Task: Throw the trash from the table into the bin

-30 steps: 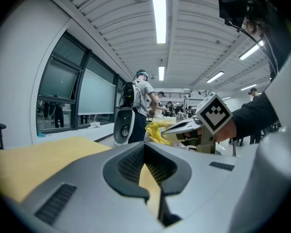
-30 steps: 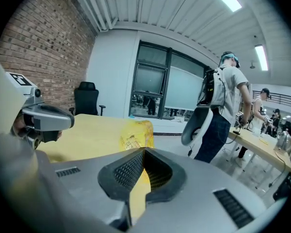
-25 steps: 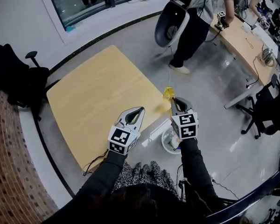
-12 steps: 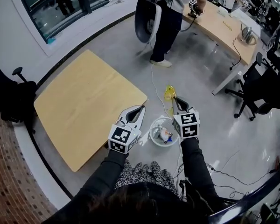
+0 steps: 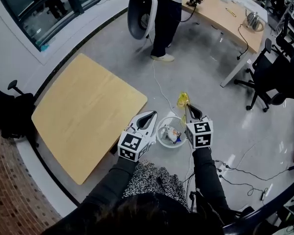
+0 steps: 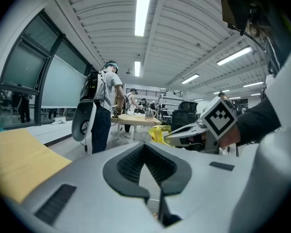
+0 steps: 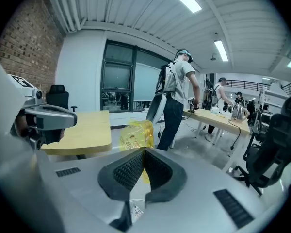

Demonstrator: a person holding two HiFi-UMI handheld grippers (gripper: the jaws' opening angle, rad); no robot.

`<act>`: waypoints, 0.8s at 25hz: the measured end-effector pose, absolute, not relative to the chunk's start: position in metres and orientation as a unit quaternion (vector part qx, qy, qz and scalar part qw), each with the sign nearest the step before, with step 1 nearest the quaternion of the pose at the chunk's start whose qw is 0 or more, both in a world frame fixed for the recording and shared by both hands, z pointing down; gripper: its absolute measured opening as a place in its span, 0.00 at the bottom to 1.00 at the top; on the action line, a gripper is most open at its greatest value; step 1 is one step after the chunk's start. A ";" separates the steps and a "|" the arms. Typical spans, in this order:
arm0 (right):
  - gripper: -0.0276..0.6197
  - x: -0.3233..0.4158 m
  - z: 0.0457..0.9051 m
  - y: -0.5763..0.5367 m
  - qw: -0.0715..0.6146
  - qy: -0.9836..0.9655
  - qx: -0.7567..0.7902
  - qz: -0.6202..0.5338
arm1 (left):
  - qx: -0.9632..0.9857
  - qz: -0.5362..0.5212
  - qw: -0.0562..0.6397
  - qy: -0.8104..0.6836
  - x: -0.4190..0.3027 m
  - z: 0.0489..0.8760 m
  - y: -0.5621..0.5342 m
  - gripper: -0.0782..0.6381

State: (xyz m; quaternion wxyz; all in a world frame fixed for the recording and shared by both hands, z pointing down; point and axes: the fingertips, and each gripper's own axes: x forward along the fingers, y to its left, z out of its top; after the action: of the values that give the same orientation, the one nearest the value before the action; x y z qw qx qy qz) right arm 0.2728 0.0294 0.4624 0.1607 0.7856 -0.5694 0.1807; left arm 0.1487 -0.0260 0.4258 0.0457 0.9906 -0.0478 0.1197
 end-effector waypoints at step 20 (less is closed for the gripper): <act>0.06 0.294 0.586 0.065 0.143 -0.503 0.810 0.266 | 0.981 0.180 0.059 0.034 0.198 0.538 -0.026 0.09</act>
State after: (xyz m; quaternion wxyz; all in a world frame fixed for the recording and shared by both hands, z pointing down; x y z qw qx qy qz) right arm 0.2937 0.0652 0.5862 0.1426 0.8102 -0.5028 0.2656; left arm 0.1985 -0.0260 0.5376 0.0591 0.9812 0.0342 0.1803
